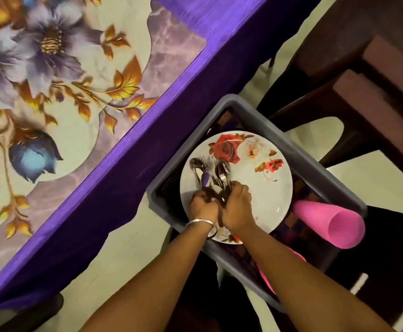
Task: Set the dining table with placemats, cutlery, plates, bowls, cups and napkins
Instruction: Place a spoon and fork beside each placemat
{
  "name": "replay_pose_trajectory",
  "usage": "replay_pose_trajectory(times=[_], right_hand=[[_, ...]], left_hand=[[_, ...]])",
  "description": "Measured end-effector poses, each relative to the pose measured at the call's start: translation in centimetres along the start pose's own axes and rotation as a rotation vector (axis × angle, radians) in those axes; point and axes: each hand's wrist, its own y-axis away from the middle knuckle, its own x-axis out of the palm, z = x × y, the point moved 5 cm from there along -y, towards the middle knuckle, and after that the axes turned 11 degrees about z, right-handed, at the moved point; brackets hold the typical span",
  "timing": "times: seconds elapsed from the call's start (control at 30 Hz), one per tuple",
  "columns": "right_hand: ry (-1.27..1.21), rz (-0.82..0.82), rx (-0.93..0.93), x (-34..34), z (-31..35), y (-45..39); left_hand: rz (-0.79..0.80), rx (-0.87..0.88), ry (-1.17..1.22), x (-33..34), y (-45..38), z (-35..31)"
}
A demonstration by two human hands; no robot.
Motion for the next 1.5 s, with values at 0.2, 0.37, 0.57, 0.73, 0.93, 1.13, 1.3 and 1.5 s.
replay_pose_trajectory(times=[0.2, 0.37, 0.57, 0.73, 0.93, 1.13, 1.3, 1.5], right_hand=[[0.094, -0.017, 0.08, 1.4, 1.8, -0.7], [0.036, -0.088, 0.165, 1.6, 1.9, -1.0], [-0.001, -0.044, 0.307, 1.6, 1.7, -2.3], [-0.022, -0.1, 0.347, 1.8, 2.5, -1.4], [-0.225, -0.177, 0.178, 1.9, 2.5, 0.0], [-0.224, 0.095, 0.089, -0.6, 1.6, 0.1], [-0.223, 0.154, 0.005, -4.8, 3.0, 4.6], [-0.549, 0.219, -0.241, -9.0, 8.7, 18.4]], left_hand=[[0.058, 0.011, -0.129, -0.9, -0.4, -1.2], [0.131, -0.083, -0.262, -1.4, -0.6, -0.8], [0.127, -0.165, -0.406, -1.9, -1.3, -2.7], [0.097, -0.17, -0.117, -1.8, -0.9, -1.6], [0.222, -0.029, -0.043, -0.9, -0.2, -0.9], [0.273, 0.039, 0.03, -0.9, 1.4, -1.0], [0.345, 0.079, 0.075, -1.2, 6.6, -1.8], [0.498, 0.256, 0.289, -1.4, 18.6, -4.4]])
